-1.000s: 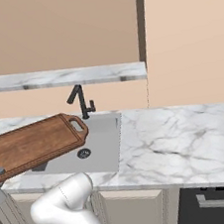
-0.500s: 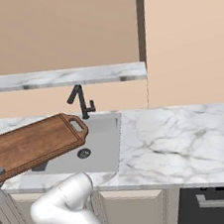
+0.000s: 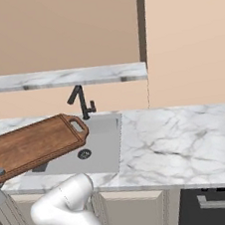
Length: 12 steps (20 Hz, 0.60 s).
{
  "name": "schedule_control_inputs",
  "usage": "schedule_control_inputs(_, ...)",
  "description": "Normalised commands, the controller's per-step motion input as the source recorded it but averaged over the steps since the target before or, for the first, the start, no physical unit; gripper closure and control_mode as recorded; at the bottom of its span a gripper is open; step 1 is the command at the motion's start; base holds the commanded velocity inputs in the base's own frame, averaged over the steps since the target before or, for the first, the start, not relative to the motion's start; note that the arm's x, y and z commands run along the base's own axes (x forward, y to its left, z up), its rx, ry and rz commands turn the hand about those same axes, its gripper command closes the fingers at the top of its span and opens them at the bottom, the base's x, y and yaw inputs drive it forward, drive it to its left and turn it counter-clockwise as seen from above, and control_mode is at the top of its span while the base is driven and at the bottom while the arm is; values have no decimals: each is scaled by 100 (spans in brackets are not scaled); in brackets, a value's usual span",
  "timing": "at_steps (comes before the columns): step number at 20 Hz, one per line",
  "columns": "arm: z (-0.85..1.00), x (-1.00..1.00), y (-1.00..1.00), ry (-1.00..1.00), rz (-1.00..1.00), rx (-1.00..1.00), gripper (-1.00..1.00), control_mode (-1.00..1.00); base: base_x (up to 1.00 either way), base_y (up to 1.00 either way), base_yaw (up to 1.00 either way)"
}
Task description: Move the cutting board and knife to the sink. Then move spray from the shelves to the counter.
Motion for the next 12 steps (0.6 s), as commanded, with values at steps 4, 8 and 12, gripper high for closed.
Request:
schedule_control_inputs(4,0,12,1,0,-1,0,100,-100,0,0,0)
schedule_control_inputs(8,0,21,10,0,0,2,100,-100,0,0,0)
schedule_control_inputs(12,-1,29,26,8,-2,1,100,-100,0,0,0)
